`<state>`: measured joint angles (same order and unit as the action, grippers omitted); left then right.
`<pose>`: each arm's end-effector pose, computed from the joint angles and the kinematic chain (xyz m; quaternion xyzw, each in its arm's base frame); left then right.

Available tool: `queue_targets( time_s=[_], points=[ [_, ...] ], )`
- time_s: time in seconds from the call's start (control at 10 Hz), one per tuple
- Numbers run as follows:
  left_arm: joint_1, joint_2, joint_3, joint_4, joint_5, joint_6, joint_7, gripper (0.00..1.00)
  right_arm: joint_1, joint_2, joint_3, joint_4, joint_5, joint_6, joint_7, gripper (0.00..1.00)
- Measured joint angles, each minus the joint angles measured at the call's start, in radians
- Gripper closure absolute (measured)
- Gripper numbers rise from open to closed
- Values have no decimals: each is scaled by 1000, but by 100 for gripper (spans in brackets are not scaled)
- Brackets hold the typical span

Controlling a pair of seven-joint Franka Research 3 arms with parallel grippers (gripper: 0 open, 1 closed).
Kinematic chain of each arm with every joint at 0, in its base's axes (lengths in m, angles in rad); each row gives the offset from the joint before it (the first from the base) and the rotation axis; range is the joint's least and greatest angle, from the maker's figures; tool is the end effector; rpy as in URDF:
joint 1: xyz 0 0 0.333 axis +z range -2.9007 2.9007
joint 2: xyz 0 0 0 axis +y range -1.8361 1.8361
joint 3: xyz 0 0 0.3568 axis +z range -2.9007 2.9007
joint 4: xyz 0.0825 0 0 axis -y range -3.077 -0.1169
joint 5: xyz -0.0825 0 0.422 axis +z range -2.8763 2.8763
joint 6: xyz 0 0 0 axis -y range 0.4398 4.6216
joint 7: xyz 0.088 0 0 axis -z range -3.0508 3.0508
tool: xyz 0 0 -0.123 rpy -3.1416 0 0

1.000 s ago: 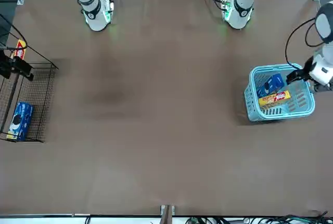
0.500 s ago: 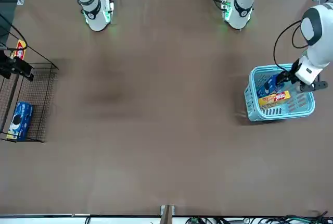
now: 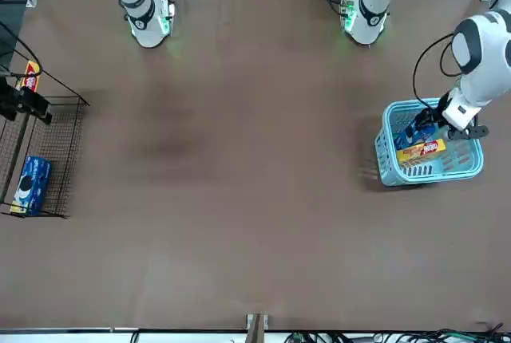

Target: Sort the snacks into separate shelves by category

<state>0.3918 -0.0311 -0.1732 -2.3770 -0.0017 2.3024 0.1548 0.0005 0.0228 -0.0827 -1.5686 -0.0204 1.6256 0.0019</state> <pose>0.5009 0.1113 0.3289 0.9992 0.0326 -0.0220 0.0021 0.6042 -0.0516 0.6418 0.9989 -0.0416 0.0167 0.0118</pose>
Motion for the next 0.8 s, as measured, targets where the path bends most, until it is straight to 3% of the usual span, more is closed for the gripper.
queue_targets(
  time_s=[0.2, 0.3, 0.4, 0.6, 0.8],
  points=[
    [0, 0, 0, -8, 0, 1, 5, 27, 0, 0, 0, 0, 0, 0, 0, 0],
    [0, 0, 0, -8, 0, 1, 6, 31, 0, 0, 0, 0, 0, 0, 0, 0],
    [0, 0, 0, -8, 0, 2, 8, 44, 0, 0, 0, 0, 0, 0, 0, 0],
    [1, -2, 2, 20, 0, -10, 10, 44, 0, 0, 0, 0, 0, 0, 0, 0],
    [3, -18, 10, 129, 0, -162, 11, 44, 0, 0, 0, 0, 0, 0, 0, 0]
  ],
)
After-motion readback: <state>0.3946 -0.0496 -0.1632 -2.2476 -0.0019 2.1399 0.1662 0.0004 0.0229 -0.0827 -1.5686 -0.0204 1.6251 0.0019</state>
